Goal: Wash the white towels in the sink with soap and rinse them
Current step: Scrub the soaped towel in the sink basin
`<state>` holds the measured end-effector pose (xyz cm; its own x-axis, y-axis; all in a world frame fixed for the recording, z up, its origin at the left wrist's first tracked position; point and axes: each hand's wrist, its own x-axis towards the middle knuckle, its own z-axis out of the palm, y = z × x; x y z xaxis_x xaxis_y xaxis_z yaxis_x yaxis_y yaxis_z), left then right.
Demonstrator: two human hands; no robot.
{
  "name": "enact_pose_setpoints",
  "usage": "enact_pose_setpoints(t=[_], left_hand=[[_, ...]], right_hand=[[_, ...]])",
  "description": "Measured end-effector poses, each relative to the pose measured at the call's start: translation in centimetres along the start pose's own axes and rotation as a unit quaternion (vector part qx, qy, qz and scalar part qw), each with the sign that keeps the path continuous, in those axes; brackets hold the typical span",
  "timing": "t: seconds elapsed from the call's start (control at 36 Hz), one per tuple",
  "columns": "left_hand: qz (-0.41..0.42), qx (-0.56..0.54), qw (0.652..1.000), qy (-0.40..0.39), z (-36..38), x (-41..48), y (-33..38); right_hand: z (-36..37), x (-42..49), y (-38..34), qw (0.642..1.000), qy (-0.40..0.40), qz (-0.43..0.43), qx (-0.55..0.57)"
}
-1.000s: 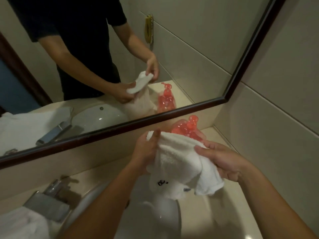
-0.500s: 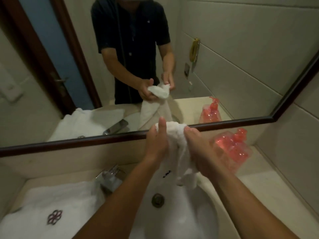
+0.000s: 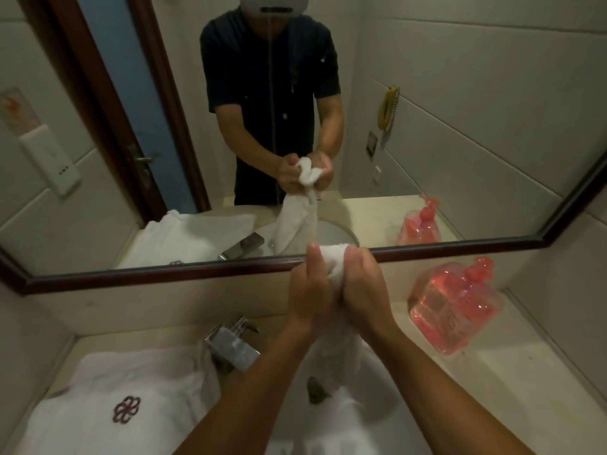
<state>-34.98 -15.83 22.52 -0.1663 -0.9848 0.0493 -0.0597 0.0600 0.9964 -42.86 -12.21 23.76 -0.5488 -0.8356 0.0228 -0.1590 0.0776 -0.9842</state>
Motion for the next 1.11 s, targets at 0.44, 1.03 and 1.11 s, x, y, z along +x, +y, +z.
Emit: enact_pose_setpoints(t=[0.44,1.03,1.11], left_hand=[[0.018,0.054,0.998,-0.031,0.2,0.8,0.1],[-0.085,0.175,0.963,-0.188,-4.7,3.2,-1.9],[-0.127,0.104,0.978,-0.13,-4.9,3.5,-2.6]], right_hand=[[-0.2,-0.1,-0.7,0.994,0.011,0.078,0.071],[-7.7,2.4,3.2,0.964,-0.198,0.155,0.091],[-7.5,2.9,3.4,0.975,-0.193,0.108,0.037]])
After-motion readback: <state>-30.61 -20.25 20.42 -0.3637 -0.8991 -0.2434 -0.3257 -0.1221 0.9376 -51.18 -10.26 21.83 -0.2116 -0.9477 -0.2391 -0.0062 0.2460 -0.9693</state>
